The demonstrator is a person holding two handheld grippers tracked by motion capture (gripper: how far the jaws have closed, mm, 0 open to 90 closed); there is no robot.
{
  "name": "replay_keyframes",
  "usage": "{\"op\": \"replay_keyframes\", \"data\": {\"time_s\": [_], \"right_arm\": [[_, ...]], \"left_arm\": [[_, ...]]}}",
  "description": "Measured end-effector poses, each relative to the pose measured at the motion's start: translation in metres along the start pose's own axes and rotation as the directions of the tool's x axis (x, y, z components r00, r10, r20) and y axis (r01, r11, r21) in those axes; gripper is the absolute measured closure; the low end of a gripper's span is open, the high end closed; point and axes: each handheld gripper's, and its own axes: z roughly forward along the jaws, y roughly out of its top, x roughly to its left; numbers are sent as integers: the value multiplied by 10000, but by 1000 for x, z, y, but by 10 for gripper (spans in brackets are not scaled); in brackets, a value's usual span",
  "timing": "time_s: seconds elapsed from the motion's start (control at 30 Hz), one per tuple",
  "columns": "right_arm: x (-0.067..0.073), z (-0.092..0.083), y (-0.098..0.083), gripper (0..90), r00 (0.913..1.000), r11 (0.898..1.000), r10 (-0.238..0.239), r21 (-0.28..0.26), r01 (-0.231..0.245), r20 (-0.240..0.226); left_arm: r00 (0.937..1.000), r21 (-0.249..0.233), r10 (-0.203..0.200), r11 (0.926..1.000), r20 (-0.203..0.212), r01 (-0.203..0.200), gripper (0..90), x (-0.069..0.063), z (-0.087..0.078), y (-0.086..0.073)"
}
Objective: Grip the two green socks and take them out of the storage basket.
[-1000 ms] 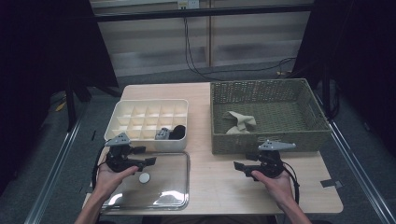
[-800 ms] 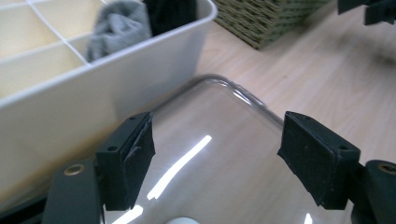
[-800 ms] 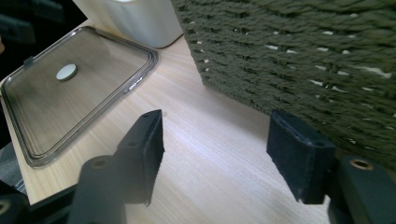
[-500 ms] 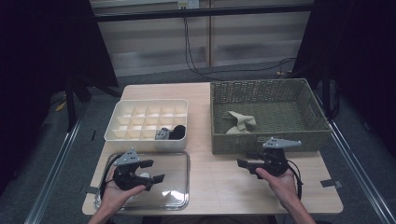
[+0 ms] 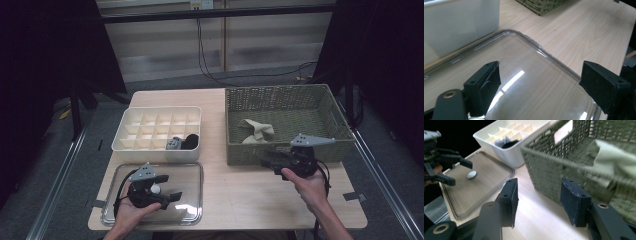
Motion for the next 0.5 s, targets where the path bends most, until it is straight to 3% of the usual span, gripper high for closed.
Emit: {"op": "replay_keyframes", "data": {"time_s": [0.1,0.27,0.5], "right_arm": [[-4,0,8,487,10000,10000,-9,21,9,71],[-16,4,24,486,9997,9999,-37,99,34,250],[-31,17,50,488,9993,9989,-148,443,132,358]], "left_arm": [[10000,176,74,9998,-48,-73,157,0,-1,1],[10000,-83,-47,10000,-56,47,147,3,-7,1],[9998,-69,-124,9999,-167,123,147,8,-9,1]]}}
